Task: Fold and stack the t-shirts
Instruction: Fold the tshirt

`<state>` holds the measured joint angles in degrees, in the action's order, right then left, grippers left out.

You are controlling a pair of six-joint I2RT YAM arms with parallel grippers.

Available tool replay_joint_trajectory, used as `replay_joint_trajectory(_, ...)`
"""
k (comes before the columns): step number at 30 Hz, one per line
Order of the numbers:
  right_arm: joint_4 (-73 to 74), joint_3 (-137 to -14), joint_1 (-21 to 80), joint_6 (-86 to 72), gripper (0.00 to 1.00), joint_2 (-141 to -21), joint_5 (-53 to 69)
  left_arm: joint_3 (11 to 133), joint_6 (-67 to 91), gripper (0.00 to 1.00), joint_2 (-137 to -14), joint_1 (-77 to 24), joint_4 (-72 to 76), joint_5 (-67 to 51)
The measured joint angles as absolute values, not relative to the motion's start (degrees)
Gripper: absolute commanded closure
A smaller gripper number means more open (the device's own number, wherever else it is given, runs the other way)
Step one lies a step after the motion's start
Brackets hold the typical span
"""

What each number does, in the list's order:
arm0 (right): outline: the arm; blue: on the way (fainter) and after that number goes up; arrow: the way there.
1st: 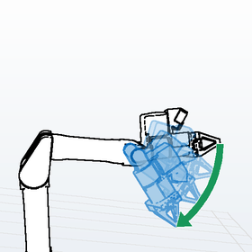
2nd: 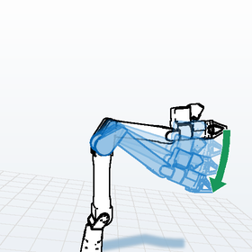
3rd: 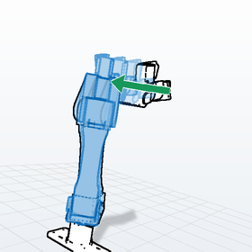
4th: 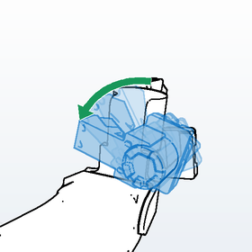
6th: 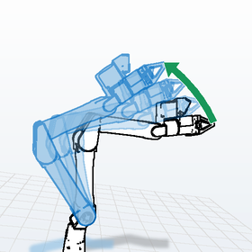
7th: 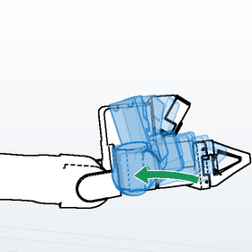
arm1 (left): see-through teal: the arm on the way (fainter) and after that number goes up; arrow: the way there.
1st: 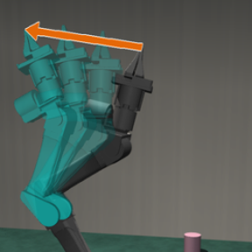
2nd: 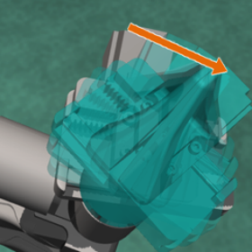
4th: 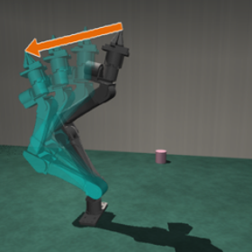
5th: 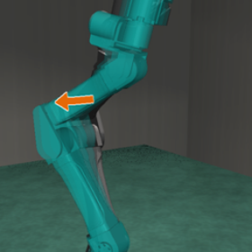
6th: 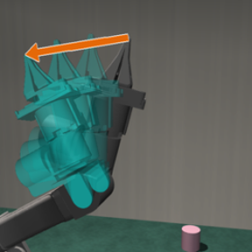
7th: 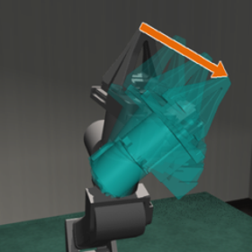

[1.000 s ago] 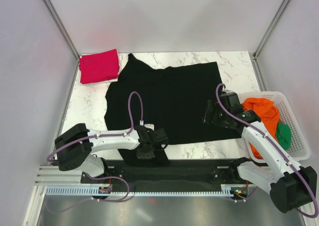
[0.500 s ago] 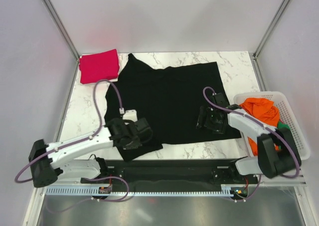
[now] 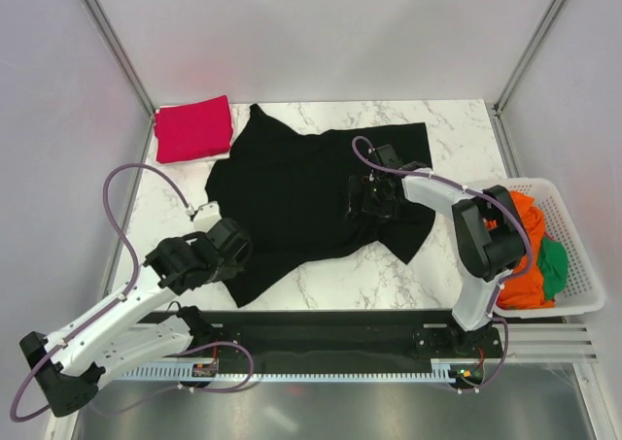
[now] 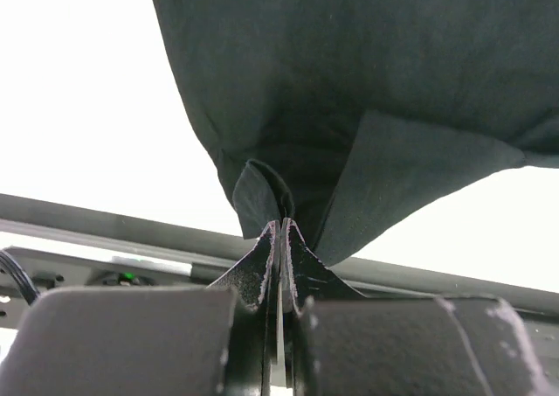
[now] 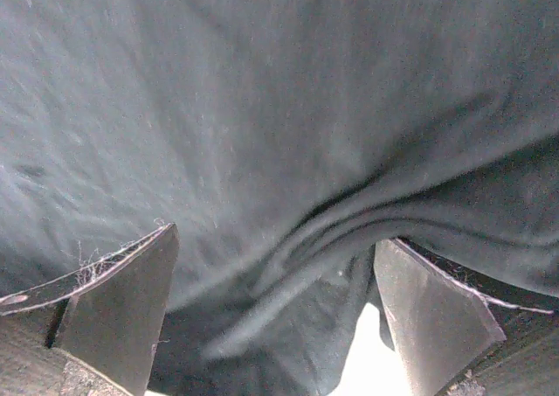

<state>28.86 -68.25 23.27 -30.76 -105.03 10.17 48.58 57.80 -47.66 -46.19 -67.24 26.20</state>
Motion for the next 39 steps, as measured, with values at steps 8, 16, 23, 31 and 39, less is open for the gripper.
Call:
replay_joint_trajectory(8, 34.37, -56.86, 25.69, -33.69, 0.02, -86.13, -3.46, 48.34, 55.37, 0.98, -44.99, -45.98, -65.67, 28.67)
replay_joint_trajectory(16, 37.56, -41.63, 25.28, -43.22, 0.06, -69.45, -15.35, 47.59, 53.84, 0.98, -45.65, -45.98, -64.31, 29.06)
replay_joint_trajectory(23, 36.75, -36.71, 21.85, -46.5, 0.26, -71.44, -18.46, 47.48, 53.67, 0.98, -43.86, -45.98, -64.14, 29.61)
replay_joint_trajectory(31, 32.95, -34.5, 21.52, -46.98, 0.52, -73.08, -18.57, 47.48, 53.65, 0.98, -44.6, -45.98, -64.12, 29.91)
replay_joint_trajectory(39, 30.15, -33.1, 21.52, -47.18, 0.87, -71.94, -19.84, 47.44, 53.65, 0.98, -44.62, -45.98, -64.12, 29.93)
